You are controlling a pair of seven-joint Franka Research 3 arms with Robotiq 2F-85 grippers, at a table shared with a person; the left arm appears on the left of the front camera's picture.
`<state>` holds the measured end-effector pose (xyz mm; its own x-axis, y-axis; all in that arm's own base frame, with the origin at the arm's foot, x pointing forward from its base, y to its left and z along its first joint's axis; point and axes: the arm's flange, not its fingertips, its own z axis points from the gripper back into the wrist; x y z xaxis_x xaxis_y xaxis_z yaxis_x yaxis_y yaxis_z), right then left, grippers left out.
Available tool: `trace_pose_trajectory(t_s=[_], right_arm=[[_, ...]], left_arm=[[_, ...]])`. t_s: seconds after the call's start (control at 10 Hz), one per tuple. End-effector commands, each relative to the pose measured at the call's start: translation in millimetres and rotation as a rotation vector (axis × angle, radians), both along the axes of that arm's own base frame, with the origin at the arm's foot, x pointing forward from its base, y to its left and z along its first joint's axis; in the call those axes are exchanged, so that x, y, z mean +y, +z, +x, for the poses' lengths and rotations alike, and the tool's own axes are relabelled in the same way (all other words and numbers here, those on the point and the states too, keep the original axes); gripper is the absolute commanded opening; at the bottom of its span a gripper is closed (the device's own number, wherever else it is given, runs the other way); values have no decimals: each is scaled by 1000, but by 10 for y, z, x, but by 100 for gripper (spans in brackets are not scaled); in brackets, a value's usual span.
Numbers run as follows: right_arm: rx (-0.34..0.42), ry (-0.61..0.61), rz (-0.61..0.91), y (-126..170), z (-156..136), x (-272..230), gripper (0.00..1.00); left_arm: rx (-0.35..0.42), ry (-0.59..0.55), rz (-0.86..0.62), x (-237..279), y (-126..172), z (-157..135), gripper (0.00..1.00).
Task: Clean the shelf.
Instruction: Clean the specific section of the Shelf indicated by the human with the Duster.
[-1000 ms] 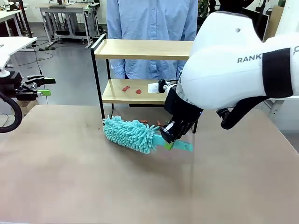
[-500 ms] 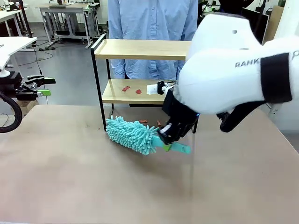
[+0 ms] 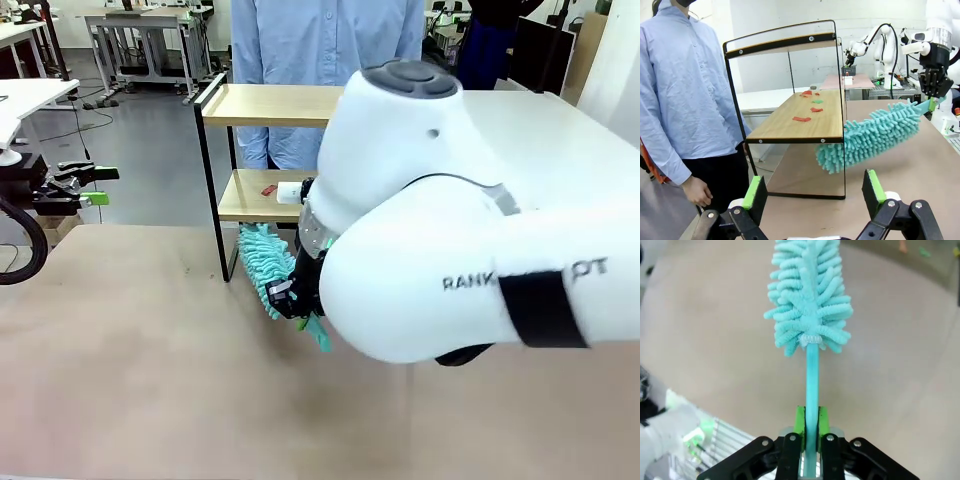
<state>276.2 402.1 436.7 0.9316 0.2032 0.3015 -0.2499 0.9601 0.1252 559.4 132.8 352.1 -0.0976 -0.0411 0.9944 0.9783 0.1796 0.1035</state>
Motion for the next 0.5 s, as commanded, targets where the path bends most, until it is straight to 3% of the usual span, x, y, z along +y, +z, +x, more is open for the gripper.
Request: trace_pose_trajectory(t_s=[0.0, 0.4], right_arm=[[-47, -70, -24, -95, 248, 340, 13], [-65, -98, -19, -275, 684, 848, 13]], left_arm=[[-13, 1, -2, -11, 25, -24, 100], [-13, 1, -2, -11, 25, -24, 100]])
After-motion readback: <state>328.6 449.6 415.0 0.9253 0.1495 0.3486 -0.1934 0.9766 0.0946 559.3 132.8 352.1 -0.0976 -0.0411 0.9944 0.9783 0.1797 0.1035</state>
